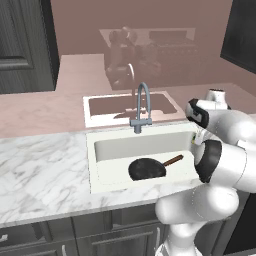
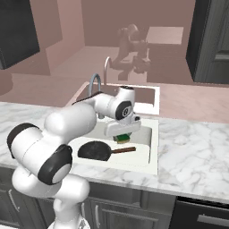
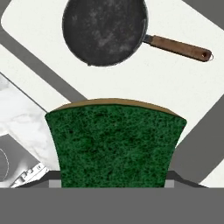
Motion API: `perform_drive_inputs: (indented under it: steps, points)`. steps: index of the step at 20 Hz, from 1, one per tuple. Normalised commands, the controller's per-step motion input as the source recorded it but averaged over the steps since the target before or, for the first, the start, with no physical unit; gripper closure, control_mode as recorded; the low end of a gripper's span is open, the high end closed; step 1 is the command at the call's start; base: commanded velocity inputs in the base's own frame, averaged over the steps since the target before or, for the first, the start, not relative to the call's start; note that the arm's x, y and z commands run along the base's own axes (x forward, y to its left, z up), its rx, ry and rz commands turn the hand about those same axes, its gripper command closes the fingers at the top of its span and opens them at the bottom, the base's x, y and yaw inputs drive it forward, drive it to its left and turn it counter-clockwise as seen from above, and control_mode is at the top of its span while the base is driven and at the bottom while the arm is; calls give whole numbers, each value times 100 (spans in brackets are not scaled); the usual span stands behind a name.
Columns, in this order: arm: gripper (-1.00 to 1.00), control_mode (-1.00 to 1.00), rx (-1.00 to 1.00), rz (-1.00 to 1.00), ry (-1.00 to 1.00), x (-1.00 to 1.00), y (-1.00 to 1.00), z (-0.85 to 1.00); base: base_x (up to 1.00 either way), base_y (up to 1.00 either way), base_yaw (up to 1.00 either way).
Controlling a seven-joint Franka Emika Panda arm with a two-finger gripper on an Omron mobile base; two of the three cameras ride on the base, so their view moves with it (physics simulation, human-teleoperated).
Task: Pick the pan and sponge and place them into the sink. Then turn on the water.
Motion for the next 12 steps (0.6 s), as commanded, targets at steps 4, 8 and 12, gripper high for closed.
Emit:
perform_drive_inputs:
  steps: [4,8,12]
  points:
    - [100,-100,1,5,0,23,45,-2,0,0,0]
    - [100,-100,3,7,0,22,34,-11,0,0,0]
    - [100,-100,5,8,0,22,25,-17,0,0,0]
